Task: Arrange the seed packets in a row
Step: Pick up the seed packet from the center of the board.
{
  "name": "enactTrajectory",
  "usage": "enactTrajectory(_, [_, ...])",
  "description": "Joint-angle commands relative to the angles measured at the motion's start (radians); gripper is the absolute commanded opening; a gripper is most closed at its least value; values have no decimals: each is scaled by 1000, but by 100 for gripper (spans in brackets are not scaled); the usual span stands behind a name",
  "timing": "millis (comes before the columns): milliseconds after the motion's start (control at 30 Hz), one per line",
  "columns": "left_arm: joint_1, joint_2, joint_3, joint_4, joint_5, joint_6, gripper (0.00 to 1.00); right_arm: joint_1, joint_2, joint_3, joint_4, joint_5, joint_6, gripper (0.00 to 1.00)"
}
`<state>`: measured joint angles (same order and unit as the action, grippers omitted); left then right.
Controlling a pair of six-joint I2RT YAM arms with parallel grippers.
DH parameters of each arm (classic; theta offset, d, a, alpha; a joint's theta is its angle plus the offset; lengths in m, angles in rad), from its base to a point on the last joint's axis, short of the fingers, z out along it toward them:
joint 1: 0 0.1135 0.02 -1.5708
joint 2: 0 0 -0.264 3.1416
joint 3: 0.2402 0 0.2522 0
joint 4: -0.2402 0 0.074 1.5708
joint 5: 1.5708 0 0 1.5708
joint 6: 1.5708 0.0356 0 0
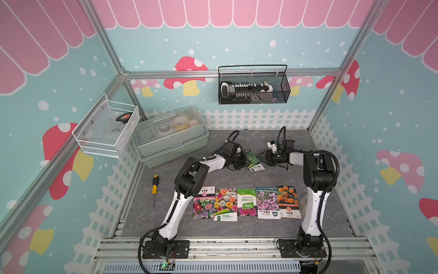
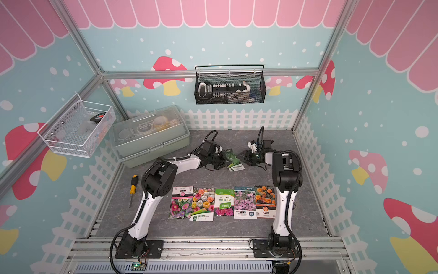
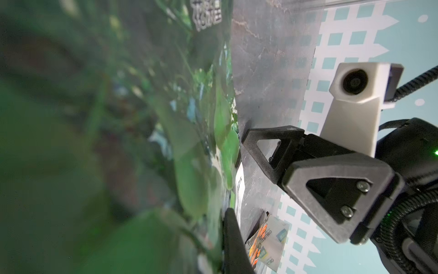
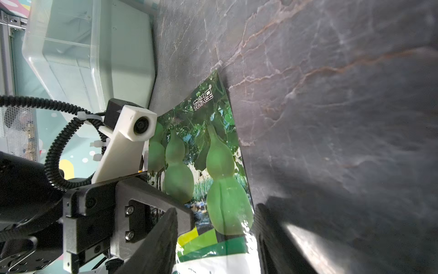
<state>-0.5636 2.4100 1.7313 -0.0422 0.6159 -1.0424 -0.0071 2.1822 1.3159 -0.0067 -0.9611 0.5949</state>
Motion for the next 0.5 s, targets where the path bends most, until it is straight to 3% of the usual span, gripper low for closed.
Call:
enactTrajectory(0, [36, -16, 7, -33, 60, 53, 0, -1, -24, -45, -20, 36, 12, 53])
enactTrajectory(267, [79, -180, -49, -224, 130, 241, 0, -1, -83, -110, 96, 32, 77, 53])
enactTrajectory(467, [81, -350, -188, -251, 238, 274, 0, 5, -129, -167, 180, 14, 122, 53])
